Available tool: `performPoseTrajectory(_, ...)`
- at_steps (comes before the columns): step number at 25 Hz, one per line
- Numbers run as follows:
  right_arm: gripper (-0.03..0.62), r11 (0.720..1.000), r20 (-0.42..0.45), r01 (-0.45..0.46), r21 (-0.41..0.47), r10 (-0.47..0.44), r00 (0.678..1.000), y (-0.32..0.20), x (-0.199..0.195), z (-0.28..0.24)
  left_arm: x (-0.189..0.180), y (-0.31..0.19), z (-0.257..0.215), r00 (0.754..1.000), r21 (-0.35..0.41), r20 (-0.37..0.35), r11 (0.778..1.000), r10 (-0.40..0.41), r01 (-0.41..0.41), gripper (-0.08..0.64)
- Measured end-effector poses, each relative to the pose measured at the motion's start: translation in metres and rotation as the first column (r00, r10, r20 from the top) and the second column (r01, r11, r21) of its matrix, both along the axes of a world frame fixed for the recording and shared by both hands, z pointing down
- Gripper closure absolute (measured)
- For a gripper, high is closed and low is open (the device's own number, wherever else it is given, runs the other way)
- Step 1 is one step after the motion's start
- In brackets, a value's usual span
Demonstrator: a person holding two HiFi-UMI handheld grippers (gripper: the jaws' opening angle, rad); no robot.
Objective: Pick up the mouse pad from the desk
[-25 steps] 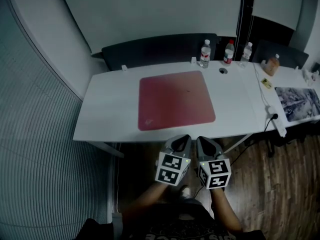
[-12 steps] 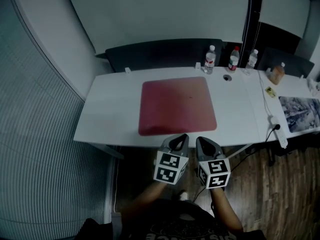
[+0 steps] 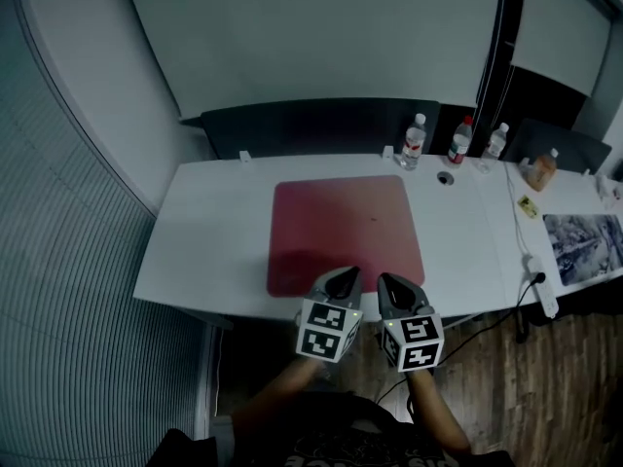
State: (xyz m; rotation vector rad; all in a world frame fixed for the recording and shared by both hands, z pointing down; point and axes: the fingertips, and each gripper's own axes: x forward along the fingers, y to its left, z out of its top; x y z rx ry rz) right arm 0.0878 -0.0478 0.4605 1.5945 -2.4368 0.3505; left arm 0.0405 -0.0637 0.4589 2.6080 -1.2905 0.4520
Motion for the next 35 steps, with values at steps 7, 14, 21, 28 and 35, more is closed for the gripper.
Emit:
performPoseTrajectory(7, 0.59, 1.0, 0.001, -0.005, -0.019, 0.005, 1.0, -0.054, -0.018, 0.003, -0.02, -0.051, 0.002, 1.0, -0.011, -0.001, 1.0, 0.002, -0.003, 0.554)
performPoseTrajectory(14, 0.591, 0.999, -0.009, -0.014, -0.029, 0.014, 1.0, -0.096, -0.042, 0.004, -0.05, -0.096, 0.004, 1.0, -0.019, -0.011, 1.0, 0.005, -0.006, 0.554)
performPoseTrajectory(21, 0.589, 0.999, -0.026, -0.015, -0.051, 0.014, 1.0, -0.125, -0.062, 0.011, -0.073, -0.121, 0.017, 1.0, -0.06, -0.018, 0.998, 0.026, -0.027, 0.554)
performPoseTrajectory(28, 0.588, 0.998, -0.052, -0.02, -0.064, 0.016, 0.999, -0.144, -0.064, 0.023, -0.094, -0.135, 0.038, 0.998, -0.093, -0.062, 0.996, 0.013, -0.019, 0.552)
performPoseTrajectory(35, 0.579, 0.997, -0.089, 0.012, -0.078, -0.019, 0.996, -0.163, -0.044, 0.041, -0.105, -0.153, 0.065, 0.999, -0.125, -0.037, 0.992, -0.031, 0.026, 0.546)
